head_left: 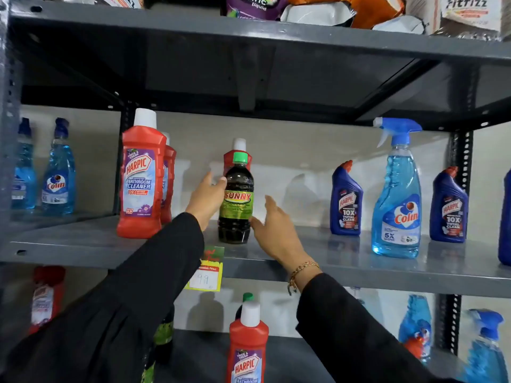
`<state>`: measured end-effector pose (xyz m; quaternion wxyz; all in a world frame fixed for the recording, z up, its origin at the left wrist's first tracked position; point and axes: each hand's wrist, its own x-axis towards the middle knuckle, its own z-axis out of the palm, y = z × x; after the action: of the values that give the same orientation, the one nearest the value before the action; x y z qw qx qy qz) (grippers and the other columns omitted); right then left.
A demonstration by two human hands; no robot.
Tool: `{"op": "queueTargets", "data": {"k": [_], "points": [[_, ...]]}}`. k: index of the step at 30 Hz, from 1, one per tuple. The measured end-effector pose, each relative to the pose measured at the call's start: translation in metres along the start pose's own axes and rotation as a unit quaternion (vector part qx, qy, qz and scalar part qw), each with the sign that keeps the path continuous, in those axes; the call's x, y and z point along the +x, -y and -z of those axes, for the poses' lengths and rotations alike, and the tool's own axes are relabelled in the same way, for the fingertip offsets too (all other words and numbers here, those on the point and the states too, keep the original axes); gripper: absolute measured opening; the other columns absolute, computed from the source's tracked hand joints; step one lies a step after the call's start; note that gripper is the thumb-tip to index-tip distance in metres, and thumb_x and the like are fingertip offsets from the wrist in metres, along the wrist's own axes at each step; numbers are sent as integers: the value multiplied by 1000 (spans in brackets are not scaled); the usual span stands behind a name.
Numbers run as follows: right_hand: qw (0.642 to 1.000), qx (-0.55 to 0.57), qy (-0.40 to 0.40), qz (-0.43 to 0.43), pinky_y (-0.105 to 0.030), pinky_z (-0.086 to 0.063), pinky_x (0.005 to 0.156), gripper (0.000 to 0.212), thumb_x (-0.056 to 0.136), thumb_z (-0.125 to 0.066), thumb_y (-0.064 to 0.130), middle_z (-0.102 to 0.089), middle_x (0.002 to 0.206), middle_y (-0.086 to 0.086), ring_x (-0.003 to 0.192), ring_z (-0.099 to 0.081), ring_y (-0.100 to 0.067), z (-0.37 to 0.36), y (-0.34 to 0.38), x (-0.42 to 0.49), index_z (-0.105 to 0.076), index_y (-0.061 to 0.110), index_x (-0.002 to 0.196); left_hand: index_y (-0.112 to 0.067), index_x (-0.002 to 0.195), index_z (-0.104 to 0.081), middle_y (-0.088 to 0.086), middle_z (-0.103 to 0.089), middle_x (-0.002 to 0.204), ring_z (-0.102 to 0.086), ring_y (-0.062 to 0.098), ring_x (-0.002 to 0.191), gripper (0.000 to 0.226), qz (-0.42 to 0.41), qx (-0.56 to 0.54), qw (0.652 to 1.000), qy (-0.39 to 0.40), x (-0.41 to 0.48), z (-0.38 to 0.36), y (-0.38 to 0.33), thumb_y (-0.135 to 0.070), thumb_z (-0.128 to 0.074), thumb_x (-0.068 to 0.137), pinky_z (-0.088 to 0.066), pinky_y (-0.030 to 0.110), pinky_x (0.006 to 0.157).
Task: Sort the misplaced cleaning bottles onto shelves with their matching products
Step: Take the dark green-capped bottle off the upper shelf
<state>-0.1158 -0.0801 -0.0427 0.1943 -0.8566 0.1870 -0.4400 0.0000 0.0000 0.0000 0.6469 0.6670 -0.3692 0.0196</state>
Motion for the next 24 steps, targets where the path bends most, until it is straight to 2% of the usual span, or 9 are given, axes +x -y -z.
{"op": "queueTargets", "data": {"k": [3, 5, 7, 10, 14, 17, 21, 23, 24], "points": [[996, 14, 77, -42, -40, -43, 91, 40, 90, -53, 18, -58, 124, -23, 115, -52, -40, -16, 4, 16, -38, 4, 125, -22, 134, -40, 2, -52, 130, -51, 25, 113, 37, 42, -45, 994, 90, 5, -1, 4, -32, -39, 98, -38, 44, 95], [991, 33, 108, -67, -36, -42, 92, 42, 89, -55, 19, -58, 125, -20, 116, -52, -37, -21, 5, 21, -39, 6, 126, -22, 129, -45, 2, -56, 122, -54, 22, 101, 32, 38, -68, 993, 90, 2, -3, 5, -28, -41, 98, -43, 38, 84], [992, 37, 99, -72, -35, -43, 89, 40, 89, -55, 18, -59, 123, -21, 114, -53, -37, -24, 3, 23, -41, 6, 124, -21, 130, -47, -2, -59, 113, -57, 16, 93, 33, 9, -94, 993, 64, -1, -4, 7, -24, -46, 96, -46, 30, 75], [996, 53, 44, -59, -28, -39, 75, 32, 88, -57, 20, -64, 115, -19, 107, -57, -36, -16, 0, 15, -49, 6, 115, -25, 128, -49, -13, -60, 91, -58, 3, 78, 35, -49, -82, 995, 33, -13, -6, 4, -27, -52, 93, -46, 25, 62], [991, 125, -42, 14, -31, -45, 70, 22, 89, -56, 28, -67, 93, -3, 93, -64, -26, 11, -4, -17, -55, 16, 108, -32, 128, -49, -3, -62, 116, -57, 11, 95, 37, -126, -25, 992, -4, -45, -19, -6, -41, -50, 91, -50, 33, 83], [975, 166, -130, 75, -37, -52, 81, 25, 90, -52, 37, -65, 99, 3, 95, -60, -15, 29, -13, -54, -54, 26, 113, -34, 131, -46, -8, -62, 115, -57, 7, 97, 40, -215, 21, 974, -71, -83, -36, -14, -46, -42, 94, -45, 18, 79], [955, 119, -248, 110, -8, -38, 79, 48, 88, -52, 42, -56, 101, -6, 85, -42, 6, 41, -36, -90, -49, 16, 128, -25, 136, -42, -10, -60, 120, -57, 5, 107, 42, -279, -30, 954, -102, -126, -65, -15, -39, -37, 96, -46, 15, 86], [931, 145, -300, 152, -7, -37, 84, 46, 87, -54, 39, -52, 103, -4, 91, -42, 8, 37, -41, -95, -47, 17, 128, -20, 136, -42, -20, -51, 118, -53, -2, 110, 43, -327, -49, 935, -131, -134, -69, -14, -35, -37, 96, -43, 11, 88], [921, 148, -319, 165, -10, -39, 86, 46, 87, -54, 38, -49, 103, -2, 94, -44, 4, 36, -43, -105, -43, 21, 128, -19, 137, -41, -24, -48, 117, -52, -3, 110, 45, -340, -46, 927, -149, -141, -71, -8, -37, -36, 96, -44, 12, 89]]}}
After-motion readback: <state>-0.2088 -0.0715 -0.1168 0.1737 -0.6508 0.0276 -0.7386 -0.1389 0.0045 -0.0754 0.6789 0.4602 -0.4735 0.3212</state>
